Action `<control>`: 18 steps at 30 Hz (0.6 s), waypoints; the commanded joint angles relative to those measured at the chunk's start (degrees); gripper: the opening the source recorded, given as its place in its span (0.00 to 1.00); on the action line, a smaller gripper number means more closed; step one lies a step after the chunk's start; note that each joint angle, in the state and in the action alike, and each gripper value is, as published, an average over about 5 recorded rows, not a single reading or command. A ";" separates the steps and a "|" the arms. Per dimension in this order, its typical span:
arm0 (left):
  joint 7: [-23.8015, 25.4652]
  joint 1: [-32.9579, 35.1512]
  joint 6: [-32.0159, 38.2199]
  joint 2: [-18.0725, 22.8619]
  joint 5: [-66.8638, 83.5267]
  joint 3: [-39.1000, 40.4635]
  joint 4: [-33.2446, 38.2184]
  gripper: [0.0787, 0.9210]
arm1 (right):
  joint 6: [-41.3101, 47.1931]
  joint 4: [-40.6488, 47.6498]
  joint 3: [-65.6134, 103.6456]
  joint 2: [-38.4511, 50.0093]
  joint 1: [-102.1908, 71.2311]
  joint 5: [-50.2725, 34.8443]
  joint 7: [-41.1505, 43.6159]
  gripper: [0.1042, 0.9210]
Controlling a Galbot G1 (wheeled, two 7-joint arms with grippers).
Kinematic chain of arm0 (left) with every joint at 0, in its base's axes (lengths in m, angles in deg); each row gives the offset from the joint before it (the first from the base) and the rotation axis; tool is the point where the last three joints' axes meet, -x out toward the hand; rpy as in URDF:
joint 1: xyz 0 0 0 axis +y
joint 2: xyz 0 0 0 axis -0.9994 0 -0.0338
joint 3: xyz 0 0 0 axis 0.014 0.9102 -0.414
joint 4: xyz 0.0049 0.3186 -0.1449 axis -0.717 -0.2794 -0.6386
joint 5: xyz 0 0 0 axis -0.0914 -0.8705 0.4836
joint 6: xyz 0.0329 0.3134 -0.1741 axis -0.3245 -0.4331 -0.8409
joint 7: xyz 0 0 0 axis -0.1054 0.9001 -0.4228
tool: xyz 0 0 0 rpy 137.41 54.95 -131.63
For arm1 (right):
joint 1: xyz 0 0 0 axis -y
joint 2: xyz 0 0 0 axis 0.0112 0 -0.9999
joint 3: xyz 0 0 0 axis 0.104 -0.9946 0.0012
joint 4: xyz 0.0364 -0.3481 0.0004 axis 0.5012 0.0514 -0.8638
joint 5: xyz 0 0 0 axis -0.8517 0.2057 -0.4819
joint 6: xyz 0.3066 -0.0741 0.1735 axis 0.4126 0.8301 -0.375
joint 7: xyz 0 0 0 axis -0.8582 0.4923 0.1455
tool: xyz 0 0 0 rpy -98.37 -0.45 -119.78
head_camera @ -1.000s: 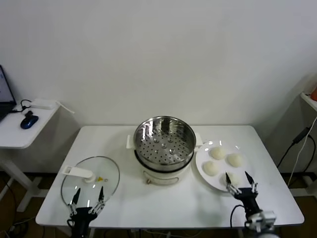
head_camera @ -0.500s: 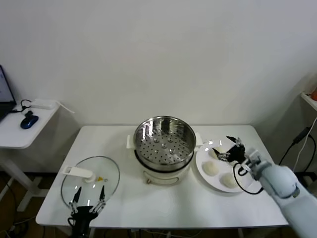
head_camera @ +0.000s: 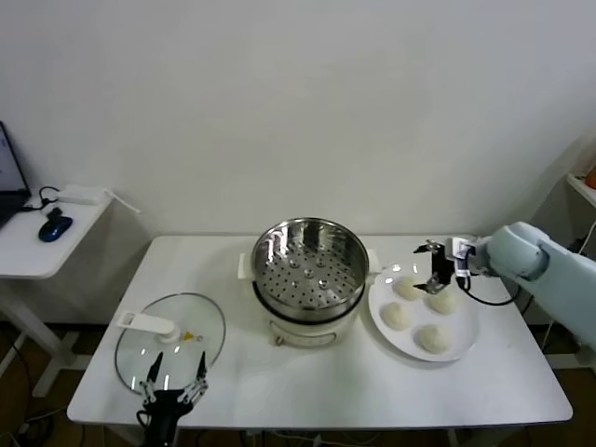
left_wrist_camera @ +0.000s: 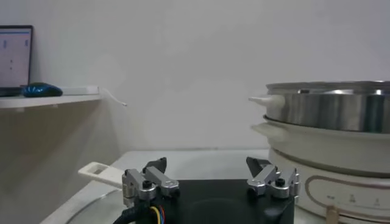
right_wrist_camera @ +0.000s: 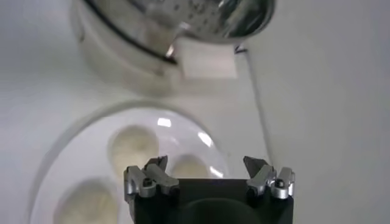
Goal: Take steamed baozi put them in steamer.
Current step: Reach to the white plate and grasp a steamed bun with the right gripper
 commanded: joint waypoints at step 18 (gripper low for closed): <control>0.52 -1.02 0.21 -0.91 -0.59 -0.04 -2.32 0.88 | -9.93 39.58 -10.76 -26.73 2.55 1.64 10.78 0.88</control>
